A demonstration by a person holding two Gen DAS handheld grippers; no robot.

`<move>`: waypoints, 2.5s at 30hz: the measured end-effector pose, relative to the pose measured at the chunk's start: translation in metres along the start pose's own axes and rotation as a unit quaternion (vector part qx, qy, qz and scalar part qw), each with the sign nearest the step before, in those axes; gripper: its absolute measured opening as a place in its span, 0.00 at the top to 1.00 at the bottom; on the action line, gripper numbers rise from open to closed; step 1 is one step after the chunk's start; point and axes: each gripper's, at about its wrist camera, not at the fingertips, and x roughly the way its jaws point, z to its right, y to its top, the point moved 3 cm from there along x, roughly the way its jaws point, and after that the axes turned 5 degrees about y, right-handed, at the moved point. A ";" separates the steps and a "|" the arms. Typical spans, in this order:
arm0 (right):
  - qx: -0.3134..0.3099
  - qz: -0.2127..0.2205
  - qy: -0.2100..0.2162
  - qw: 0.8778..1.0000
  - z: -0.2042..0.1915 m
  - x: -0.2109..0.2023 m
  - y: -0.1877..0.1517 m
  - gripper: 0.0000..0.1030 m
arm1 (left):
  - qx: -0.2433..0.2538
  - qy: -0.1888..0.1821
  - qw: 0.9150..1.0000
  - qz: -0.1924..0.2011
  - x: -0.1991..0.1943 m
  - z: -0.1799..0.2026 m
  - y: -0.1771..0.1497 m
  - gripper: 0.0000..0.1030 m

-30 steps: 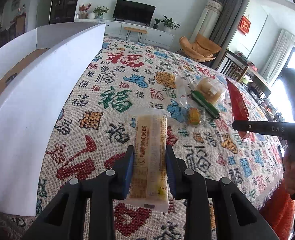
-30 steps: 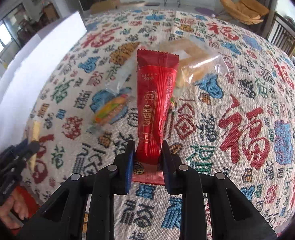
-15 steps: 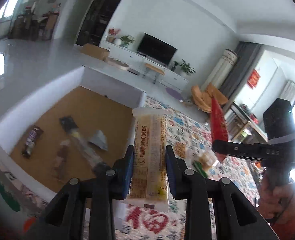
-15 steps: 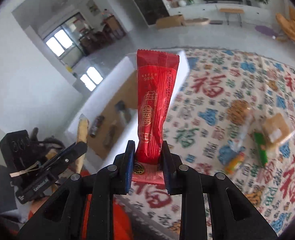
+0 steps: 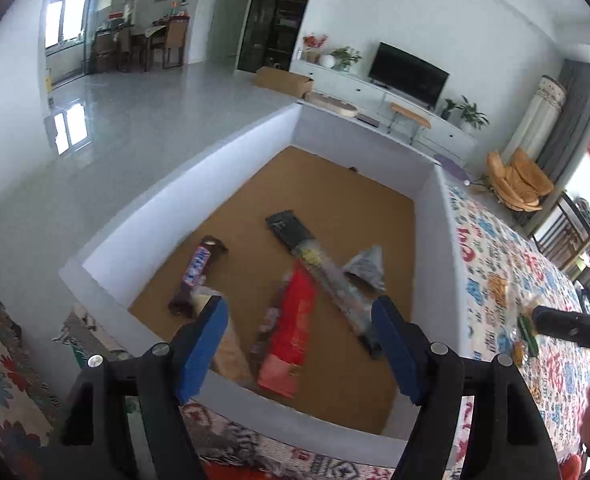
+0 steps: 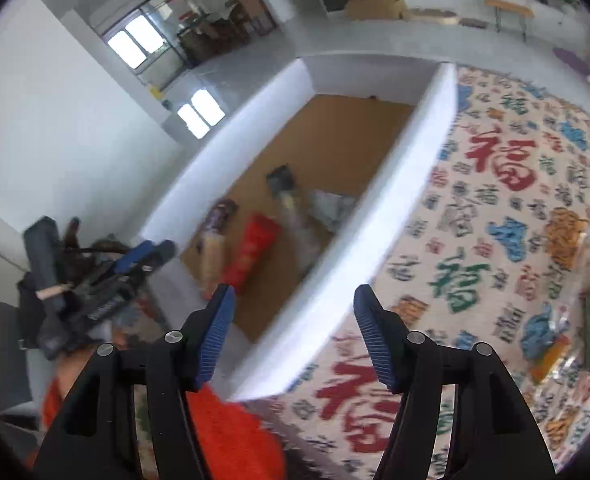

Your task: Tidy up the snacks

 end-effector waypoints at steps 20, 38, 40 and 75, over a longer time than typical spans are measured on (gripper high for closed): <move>0.248 0.166 -0.375 0.878 0.368 -0.199 -0.233 0.26 | 0.229 -0.083 0.967 -0.072 0.117 0.292 -0.105 0.06; 0.240 0.140 -0.384 0.881 0.373 -0.186 -0.231 0.17 | 0.252 -0.053 0.964 -0.072 0.145 0.296 -0.112 0.00; 0.239 0.140 -0.384 0.881 0.373 -0.186 -0.232 0.17 | 0.252 -0.053 0.964 -0.072 0.145 0.296 -0.112 0.00; 0.239 0.140 -0.384 0.881 0.373 -0.186 -0.231 0.17 | 0.252 -0.053 0.964 -0.071 0.145 0.296 -0.112 0.00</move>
